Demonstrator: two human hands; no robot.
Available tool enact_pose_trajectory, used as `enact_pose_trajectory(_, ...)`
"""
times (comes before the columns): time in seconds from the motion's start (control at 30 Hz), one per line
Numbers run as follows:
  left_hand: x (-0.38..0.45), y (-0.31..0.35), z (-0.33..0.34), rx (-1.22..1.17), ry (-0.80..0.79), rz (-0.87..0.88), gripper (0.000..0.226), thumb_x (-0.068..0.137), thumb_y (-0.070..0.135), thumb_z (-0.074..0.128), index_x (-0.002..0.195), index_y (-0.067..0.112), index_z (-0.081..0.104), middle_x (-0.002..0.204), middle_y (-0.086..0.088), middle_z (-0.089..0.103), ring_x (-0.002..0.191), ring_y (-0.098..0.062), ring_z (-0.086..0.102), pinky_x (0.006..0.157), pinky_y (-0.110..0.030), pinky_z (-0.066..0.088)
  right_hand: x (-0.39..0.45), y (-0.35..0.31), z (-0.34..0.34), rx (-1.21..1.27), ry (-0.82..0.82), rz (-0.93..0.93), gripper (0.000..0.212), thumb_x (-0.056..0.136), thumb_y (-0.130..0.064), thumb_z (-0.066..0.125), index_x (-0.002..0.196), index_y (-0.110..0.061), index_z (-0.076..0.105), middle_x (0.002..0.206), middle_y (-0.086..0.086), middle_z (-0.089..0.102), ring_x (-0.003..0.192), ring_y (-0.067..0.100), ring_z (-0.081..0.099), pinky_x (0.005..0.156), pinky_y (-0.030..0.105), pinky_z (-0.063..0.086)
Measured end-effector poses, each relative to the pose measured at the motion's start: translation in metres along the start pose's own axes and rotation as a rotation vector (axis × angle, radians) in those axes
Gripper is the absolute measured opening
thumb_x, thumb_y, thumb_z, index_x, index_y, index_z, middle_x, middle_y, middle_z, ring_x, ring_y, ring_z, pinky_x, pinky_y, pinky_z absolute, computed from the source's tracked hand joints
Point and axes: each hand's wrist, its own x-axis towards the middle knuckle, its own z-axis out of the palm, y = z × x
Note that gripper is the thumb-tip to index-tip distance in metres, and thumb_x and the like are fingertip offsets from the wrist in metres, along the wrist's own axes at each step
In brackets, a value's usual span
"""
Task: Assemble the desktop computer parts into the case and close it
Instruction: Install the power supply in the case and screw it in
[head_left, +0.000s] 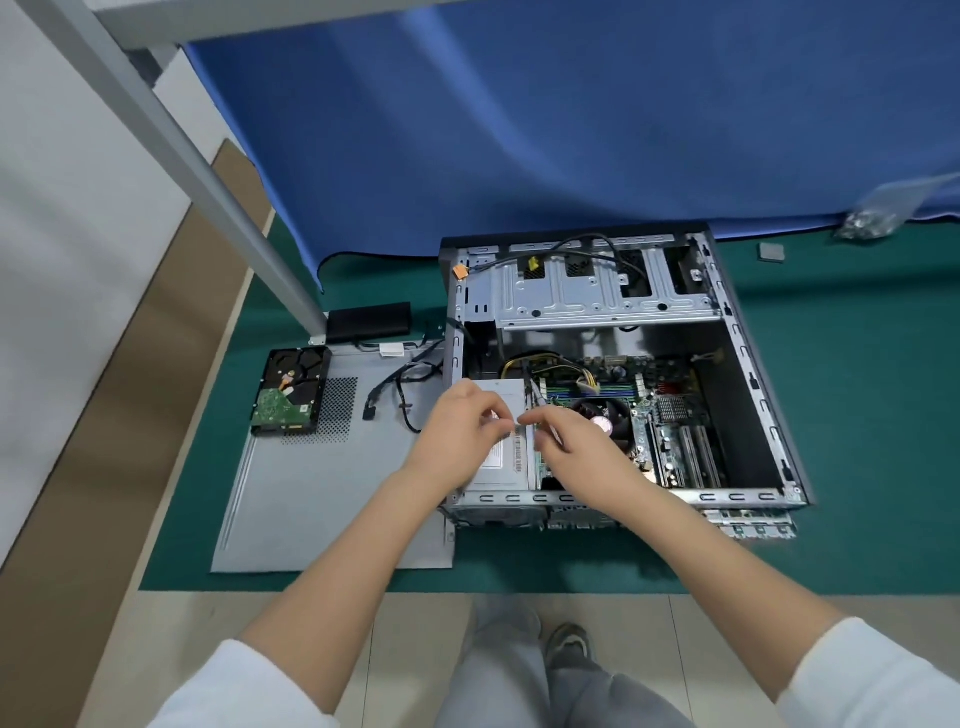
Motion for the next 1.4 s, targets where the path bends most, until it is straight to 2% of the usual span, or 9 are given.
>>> enact_pose_trajectory(0.13,-0.008,0.005,-0.009,-0.235,0.112,-0.104,0.013,0.088,0.025,0.066,0.078,0.033,0.063,0.088,0.012,0.059,0.065,0.000,0.055,0.059,-0.008,0.041,-0.007,-0.002,-0.002,0.078,0.014,0.022,0.034,0.103,-0.018,0.031,0.127,-0.031,0.050,0.098,-0.009,0.057,0.057,-0.003,0.047,0.050,0.010,0.035)
enact_pose_trajectory(0.23,-0.018,0.008,-0.016,-0.630,0.164,-0.240,0.004,0.088,0.023,0.066,0.090,0.021,0.070,0.086,0.005,0.073,0.079,-0.003,0.066,0.068,-0.013,0.052,-0.018,-0.011,-0.007,0.248,0.042,-0.020,0.042,0.103,-0.020,0.034,0.133,-0.049,0.035,0.091,-0.014,0.064,0.061,0.010,0.057,0.049,0.023,0.044)
enact_pose_trajectory(0.3,-0.024,0.012,-0.016,-0.878,0.190,-0.305,0.008,0.090,0.018,0.065,0.094,0.013,0.069,0.090,0.003,0.075,0.083,-0.007,0.068,0.076,-0.018,0.054,-0.026,-0.019,-0.009,0.354,0.037,-0.053,0.044,0.103,-0.020,0.037,0.137,-0.047,0.029,0.096,-0.019,0.067,0.066,0.014,0.065,0.059,0.029,0.048)
enact_pose_trajectory(0.4,-0.033,0.020,-0.014,-1.122,0.231,-0.350,0.007,0.090,0.011,0.063,0.095,0.008,0.067,0.090,-0.003,0.075,0.081,-0.008,0.068,0.074,-0.017,0.054,-0.037,-0.031,-0.012,0.410,0.030,-0.094,0.027,0.102,-0.020,0.040,0.124,-0.035,0.045,0.102,-0.016,0.067,0.068,0.015,0.068,0.057,0.028,0.045)
enact_pose_trajectory(0.5,-0.040,0.028,-0.010,-1.294,0.246,-0.328,0.008,0.091,0.010,0.062,0.095,0.006,0.068,0.085,-0.003,0.074,0.078,-0.007,0.069,0.071,-0.016,0.053,-0.047,-0.040,-0.015,0.408,0.029,-0.107,0.026,0.101,-0.018,0.041,0.112,-0.039,0.052,0.099,-0.013,0.068,0.067,0.014,0.067,0.055,0.025,0.043)
enact_pose_trajectory(0.6,-0.045,0.032,-0.008,-1.359,0.245,-0.300,0.010,0.090,0.012,0.063,0.094,0.007,0.069,0.084,-0.003,0.074,0.078,-0.007,0.069,0.070,-0.016,0.053,-0.055,-0.041,-0.018,0.389,0.027,-0.085,0.028,0.101,-0.017,0.041,0.110,-0.041,0.053,0.097,-0.013,0.068,0.068,0.016,0.068,0.061,0.030,0.045)
enact_pose_trajectory(0.8,-0.053,0.030,-0.001,-1.311,0.234,-0.278,0.011,0.090,0.015,0.064,0.093,0.008,0.071,0.085,-0.002,0.074,0.081,-0.008,0.069,0.072,-0.016,0.053,-0.067,-0.040,-0.022,0.328,0.012,-0.081,0.026,0.101,-0.018,0.041,0.118,-0.036,0.053,0.094,-0.016,0.068,0.068,0.014,0.070,0.059,0.008,0.040)
enact_pose_trajectory(1.23,-0.061,0.034,0.028,-1.666,0.216,-0.377,0.012,0.091,0.012,0.056,0.095,0.002,0.063,0.082,-0.005,0.070,0.079,-0.011,0.069,0.071,-0.020,0.055,-0.081,-0.031,-0.017,0.290,-0.021,-0.062,0.031,0.101,-0.015,0.043,0.107,-0.044,0.053,0.093,-0.011,0.068,0.068,0.014,0.069,0.051,0.012,0.039)
enact_pose_trajectory(1.4,-0.066,0.041,0.033,-1.812,0.205,-0.454,0.012,0.092,0.011,0.056,0.092,0.001,0.062,0.076,-0.006,0.071,0.074,-0.011,0.071,0.067,-0.022,0.057,-0.085,-0.024,-0.013,0.347,0.000,-0.059,0.030,0.100,-0.013,0.043,0.110,-0.038,0.056,0.092,-0.010,0.068,0.066,0.016,0.069,0.051,0.014,0.039)
